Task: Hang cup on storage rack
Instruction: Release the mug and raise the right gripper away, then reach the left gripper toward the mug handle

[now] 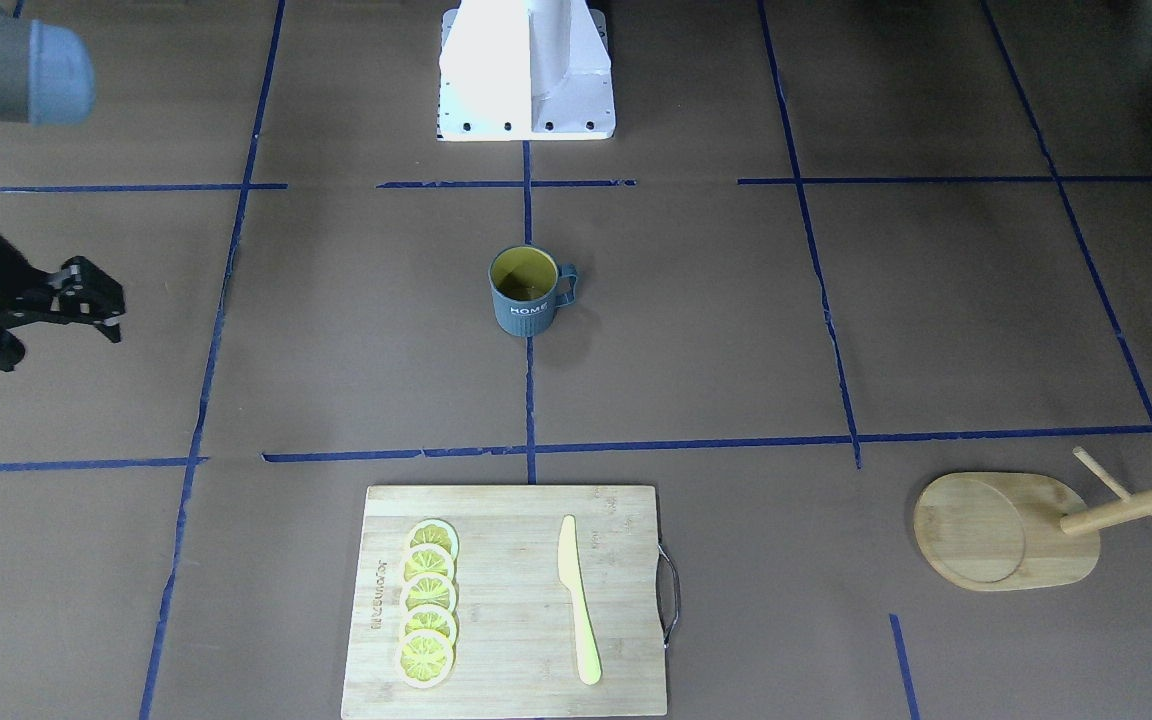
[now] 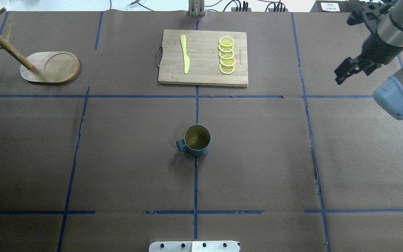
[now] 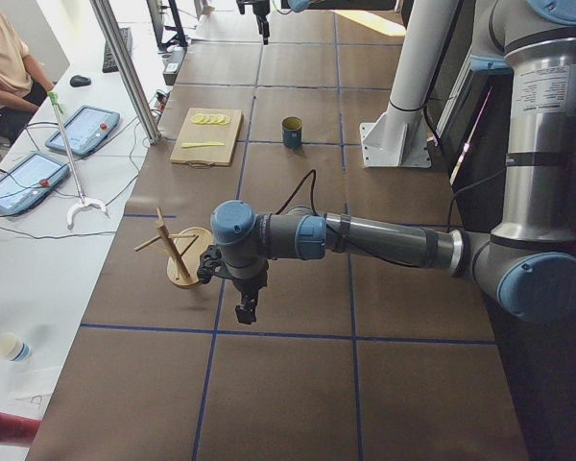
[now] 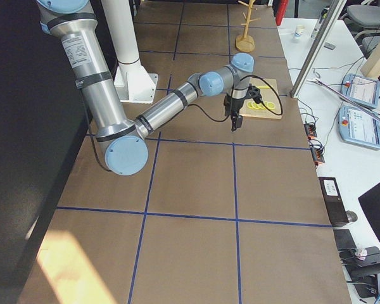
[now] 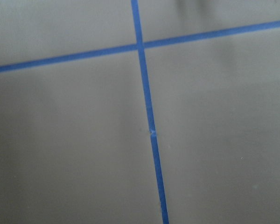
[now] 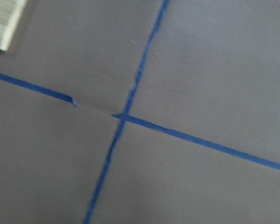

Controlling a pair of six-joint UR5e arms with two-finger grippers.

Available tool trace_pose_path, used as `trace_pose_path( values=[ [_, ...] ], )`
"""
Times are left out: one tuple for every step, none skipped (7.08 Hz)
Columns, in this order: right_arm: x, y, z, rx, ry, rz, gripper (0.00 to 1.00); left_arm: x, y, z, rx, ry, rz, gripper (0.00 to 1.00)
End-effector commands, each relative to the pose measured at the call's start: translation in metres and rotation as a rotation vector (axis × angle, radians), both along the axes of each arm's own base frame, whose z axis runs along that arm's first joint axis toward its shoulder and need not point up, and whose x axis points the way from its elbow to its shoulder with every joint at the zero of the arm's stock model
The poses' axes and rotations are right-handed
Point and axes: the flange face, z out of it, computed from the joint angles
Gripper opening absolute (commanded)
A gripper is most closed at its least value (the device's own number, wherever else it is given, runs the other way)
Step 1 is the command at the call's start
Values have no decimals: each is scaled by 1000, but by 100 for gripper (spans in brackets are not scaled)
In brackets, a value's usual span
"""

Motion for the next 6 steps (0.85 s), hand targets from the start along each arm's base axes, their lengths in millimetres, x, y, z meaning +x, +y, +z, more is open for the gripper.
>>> trace_pose_path(
  values=[
    [94, 44, 100, -44, 15, -24, 100, 2, -22, -28, 200, 11, -9, 100],
    [142, 66, 135, -97, -12, 23, 100, 7, -36, -39, 134, 27, -90, 100],
    [191, 110, 170, -95, -14, 30, 100, 8, -34, -39, 112, 39, -115, 100],
    [227, 153, 203, -96, -11, 31, 100, 18, -36, -50, 139, 45, -96, 100],
    [248, 171, 220, -128, 13, 72, 100, 52, -38, -76, 287, 76, -37, 100],
    [257, 187, 233, -167, 43, 102, 100, 118, -38, -101, 422, 132, 55, 100]
  ],
)
